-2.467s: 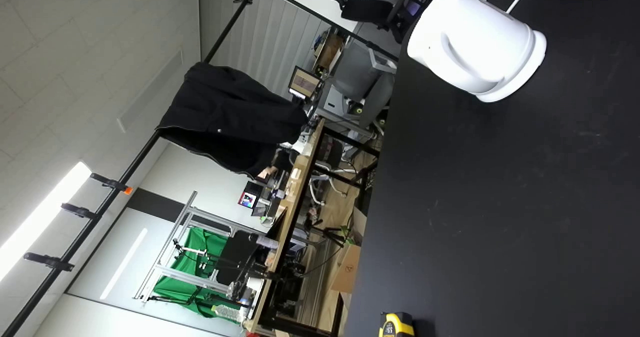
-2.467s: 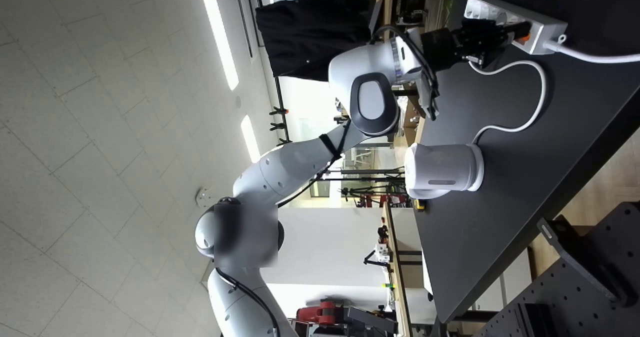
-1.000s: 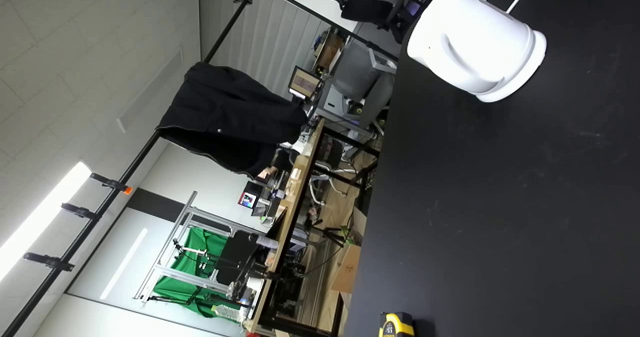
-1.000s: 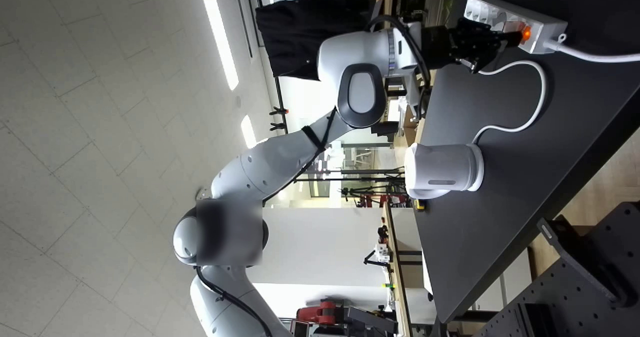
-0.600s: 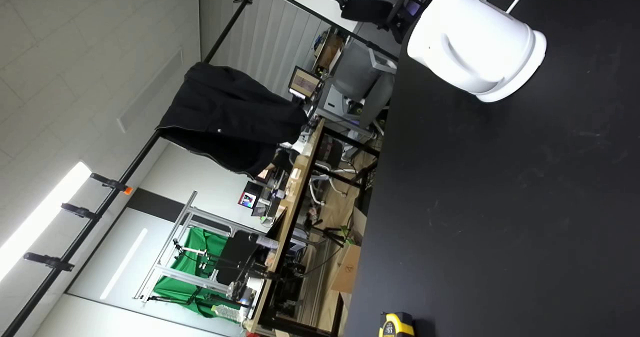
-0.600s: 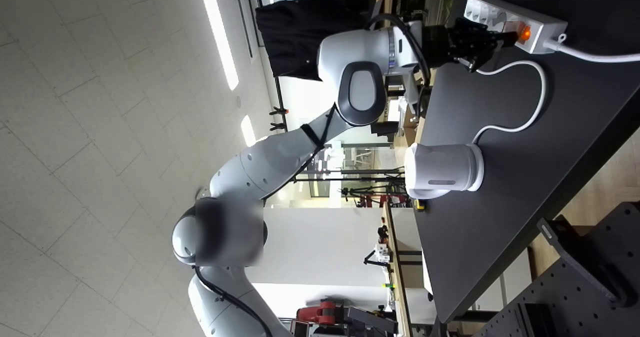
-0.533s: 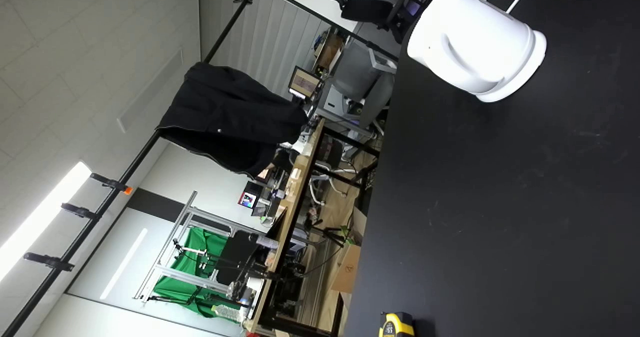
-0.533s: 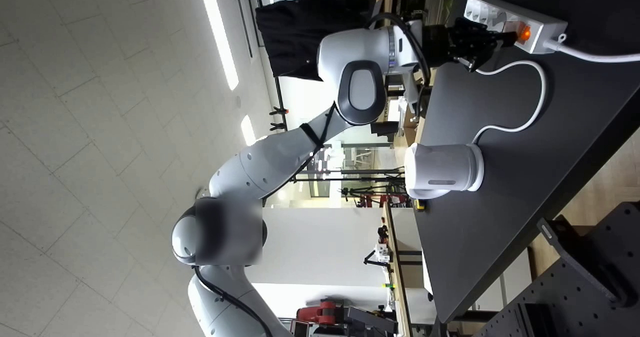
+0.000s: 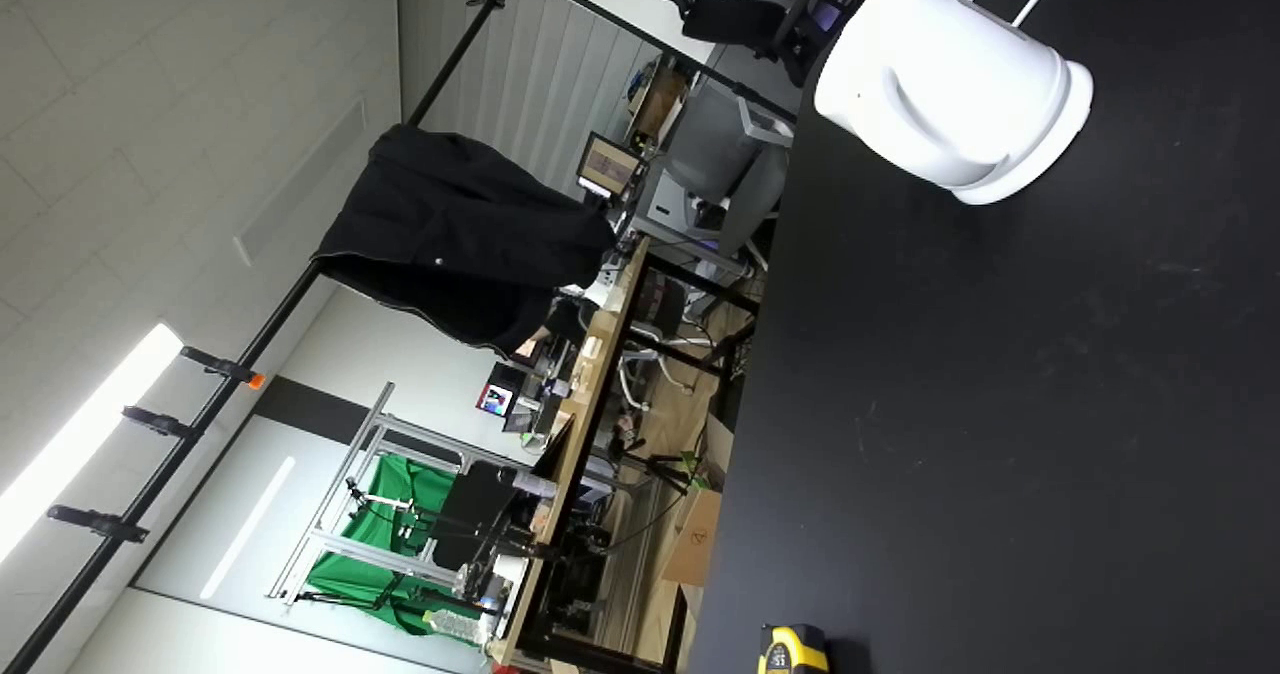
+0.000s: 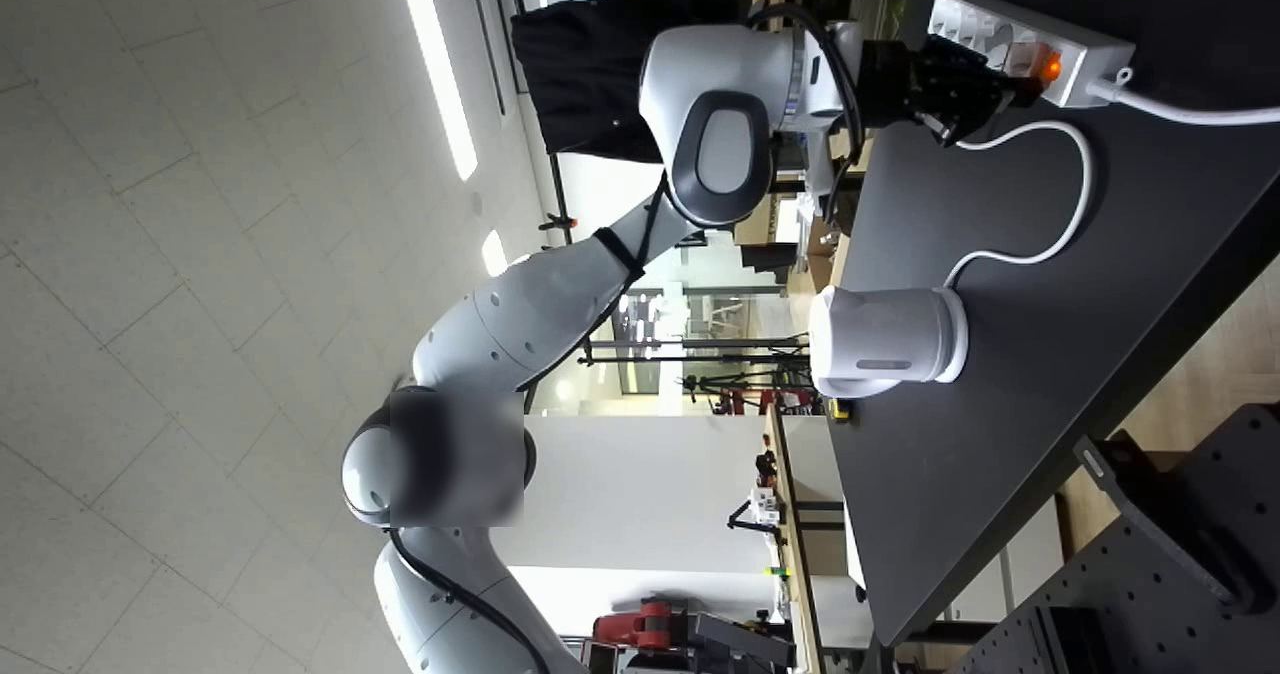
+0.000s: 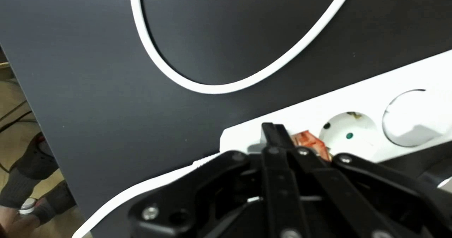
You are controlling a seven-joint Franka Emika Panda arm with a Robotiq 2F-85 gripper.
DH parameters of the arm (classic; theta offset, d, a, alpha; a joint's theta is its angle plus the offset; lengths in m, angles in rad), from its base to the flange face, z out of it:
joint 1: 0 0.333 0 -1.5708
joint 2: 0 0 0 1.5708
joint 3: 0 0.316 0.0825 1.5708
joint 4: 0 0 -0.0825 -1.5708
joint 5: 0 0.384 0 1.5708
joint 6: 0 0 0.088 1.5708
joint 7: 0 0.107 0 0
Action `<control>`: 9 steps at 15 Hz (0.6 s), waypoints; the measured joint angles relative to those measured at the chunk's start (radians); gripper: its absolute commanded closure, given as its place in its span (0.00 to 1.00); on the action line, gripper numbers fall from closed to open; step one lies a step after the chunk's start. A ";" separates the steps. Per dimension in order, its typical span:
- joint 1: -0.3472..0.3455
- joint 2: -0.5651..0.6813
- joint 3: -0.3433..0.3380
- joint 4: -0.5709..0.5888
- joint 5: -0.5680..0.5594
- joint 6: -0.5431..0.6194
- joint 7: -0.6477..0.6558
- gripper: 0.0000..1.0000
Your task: Switch off the extension cable
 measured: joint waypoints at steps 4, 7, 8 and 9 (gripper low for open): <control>-0.022 0.021 0.006 0.045 0.015 -0.040 -0.001 1.00; -0.031 0.031 0.008 0.071 0.017 -0.064 -0.001 1.00; -0.034 0.034 0.008 0.080 0.017 -0.076 -0.001 1.00; -0.036 0.037 0.008 0.089 0.017 -0.086 -0.001 1.00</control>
